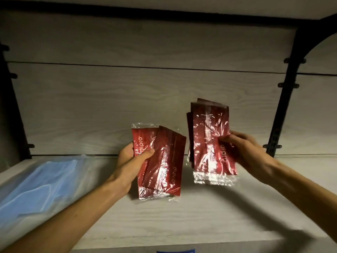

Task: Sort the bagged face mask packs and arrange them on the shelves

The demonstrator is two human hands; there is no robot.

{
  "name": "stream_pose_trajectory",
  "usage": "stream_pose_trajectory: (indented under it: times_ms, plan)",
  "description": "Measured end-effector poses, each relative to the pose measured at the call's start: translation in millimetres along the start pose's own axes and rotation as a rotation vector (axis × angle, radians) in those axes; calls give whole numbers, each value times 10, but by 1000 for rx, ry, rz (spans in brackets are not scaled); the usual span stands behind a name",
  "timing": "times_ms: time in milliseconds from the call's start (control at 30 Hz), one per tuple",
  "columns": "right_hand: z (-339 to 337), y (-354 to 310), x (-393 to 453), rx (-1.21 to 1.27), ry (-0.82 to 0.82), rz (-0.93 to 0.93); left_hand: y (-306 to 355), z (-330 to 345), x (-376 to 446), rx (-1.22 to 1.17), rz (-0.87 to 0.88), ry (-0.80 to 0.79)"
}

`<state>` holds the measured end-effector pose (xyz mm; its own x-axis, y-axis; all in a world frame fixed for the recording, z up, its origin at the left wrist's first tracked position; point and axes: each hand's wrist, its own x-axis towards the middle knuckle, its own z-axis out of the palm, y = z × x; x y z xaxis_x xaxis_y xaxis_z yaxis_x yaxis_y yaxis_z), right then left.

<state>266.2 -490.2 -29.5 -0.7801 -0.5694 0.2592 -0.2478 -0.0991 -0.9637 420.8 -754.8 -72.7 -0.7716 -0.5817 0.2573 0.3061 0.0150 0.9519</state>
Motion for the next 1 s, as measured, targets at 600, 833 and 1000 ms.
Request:
stream_pose_trajectory:
  times_ms: [600,833,1000]
  plan:
    - [331,-8,12,-311,58,132,137,23,-71,-163,-440,-239]
    - [63,-680,-3,-694,-511,-92,160,48,51,-179,-500,-193]
    - [26,-1065,-89,-776,-595,-191,245,-156,235,78,-388,-163]
